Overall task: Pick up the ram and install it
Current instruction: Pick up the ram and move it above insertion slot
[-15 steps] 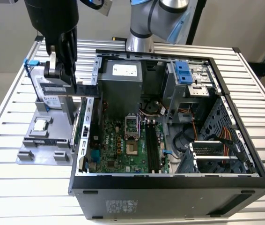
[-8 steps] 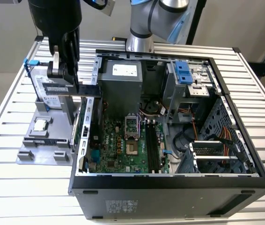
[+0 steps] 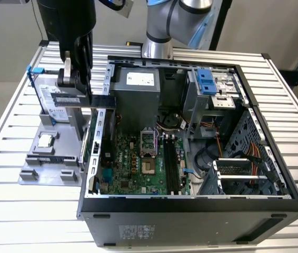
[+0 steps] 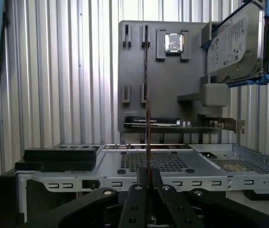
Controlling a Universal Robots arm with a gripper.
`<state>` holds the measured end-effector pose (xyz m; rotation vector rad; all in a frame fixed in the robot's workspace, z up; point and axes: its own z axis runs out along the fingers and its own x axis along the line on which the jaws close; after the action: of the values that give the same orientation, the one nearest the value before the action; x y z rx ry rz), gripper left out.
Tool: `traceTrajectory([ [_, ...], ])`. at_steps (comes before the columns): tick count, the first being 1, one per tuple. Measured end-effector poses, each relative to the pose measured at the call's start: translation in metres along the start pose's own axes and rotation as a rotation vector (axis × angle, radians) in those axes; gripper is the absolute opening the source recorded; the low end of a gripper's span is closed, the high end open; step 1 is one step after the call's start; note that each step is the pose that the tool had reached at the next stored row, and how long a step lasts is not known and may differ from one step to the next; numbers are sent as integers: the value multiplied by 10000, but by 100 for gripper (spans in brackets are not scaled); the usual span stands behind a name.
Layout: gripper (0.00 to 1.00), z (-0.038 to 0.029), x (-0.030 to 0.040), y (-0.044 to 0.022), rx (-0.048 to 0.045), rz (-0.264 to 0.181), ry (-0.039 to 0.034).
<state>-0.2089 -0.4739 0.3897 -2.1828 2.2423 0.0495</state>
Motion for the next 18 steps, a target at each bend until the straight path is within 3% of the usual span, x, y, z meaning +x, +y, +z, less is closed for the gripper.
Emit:
traceTrajectory([
  [18, 0, -2, -8, -177, 0, 0, 0],
])
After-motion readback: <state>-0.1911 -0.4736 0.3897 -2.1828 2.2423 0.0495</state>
